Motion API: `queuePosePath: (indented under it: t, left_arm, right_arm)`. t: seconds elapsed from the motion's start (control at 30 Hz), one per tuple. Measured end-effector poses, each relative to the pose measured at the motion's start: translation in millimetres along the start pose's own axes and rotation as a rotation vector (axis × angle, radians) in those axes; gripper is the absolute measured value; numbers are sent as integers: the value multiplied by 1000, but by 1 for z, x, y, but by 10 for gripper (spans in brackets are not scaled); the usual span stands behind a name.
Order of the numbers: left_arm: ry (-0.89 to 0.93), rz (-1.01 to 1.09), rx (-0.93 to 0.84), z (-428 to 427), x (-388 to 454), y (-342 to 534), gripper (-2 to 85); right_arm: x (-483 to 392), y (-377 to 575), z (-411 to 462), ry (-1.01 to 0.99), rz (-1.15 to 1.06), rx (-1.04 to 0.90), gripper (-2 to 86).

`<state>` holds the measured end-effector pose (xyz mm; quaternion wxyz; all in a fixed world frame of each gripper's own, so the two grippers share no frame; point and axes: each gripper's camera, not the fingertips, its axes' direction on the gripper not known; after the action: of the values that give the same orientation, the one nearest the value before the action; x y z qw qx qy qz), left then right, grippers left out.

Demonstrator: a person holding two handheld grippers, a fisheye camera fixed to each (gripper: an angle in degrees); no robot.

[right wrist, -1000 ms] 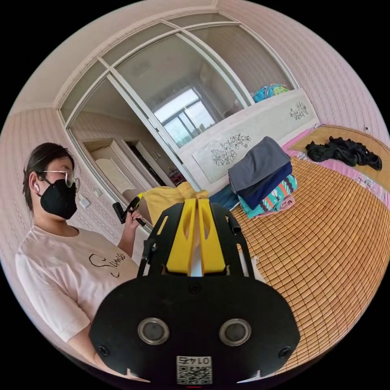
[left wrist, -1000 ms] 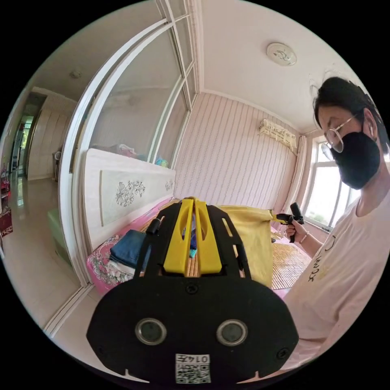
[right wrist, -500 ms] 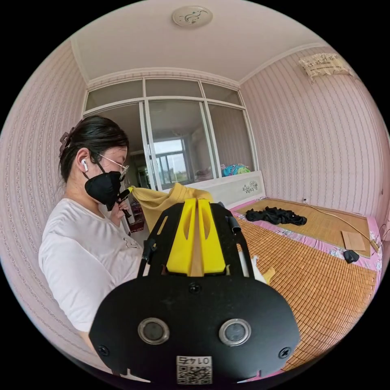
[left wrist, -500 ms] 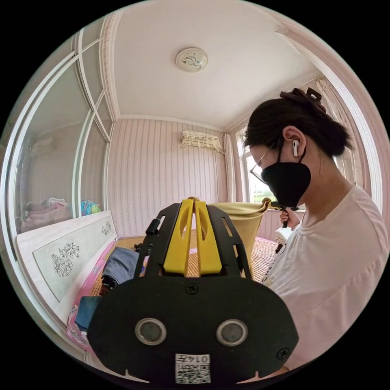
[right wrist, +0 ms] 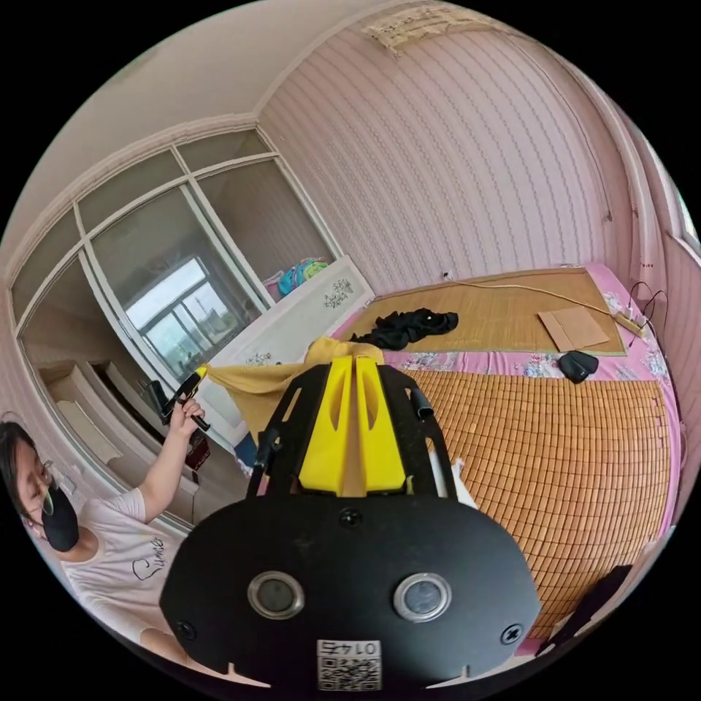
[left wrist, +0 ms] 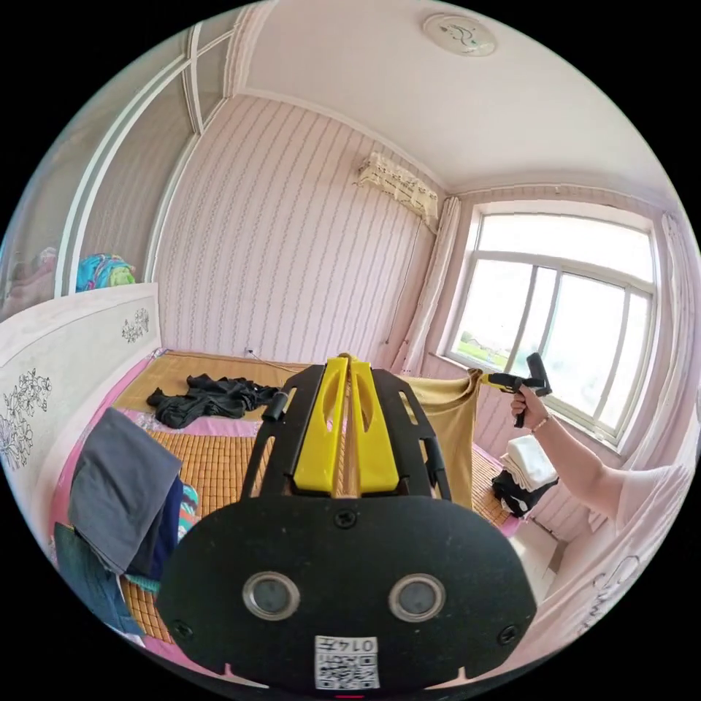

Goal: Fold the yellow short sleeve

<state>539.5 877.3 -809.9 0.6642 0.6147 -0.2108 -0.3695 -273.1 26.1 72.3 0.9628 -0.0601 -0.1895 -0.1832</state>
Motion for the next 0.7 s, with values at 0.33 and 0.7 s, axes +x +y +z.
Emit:
queuePosePath:
  t: [0.33,0.7]
  left_arm:
    - [-23,45,-196,98,-38,66,-10]
    - [-72,-375,-810,221,-141,355,-10]
  right_arm:
    - [-2,0,-52,-17,-161,1,4]
    - [158,204,21,46,503,-421,4]
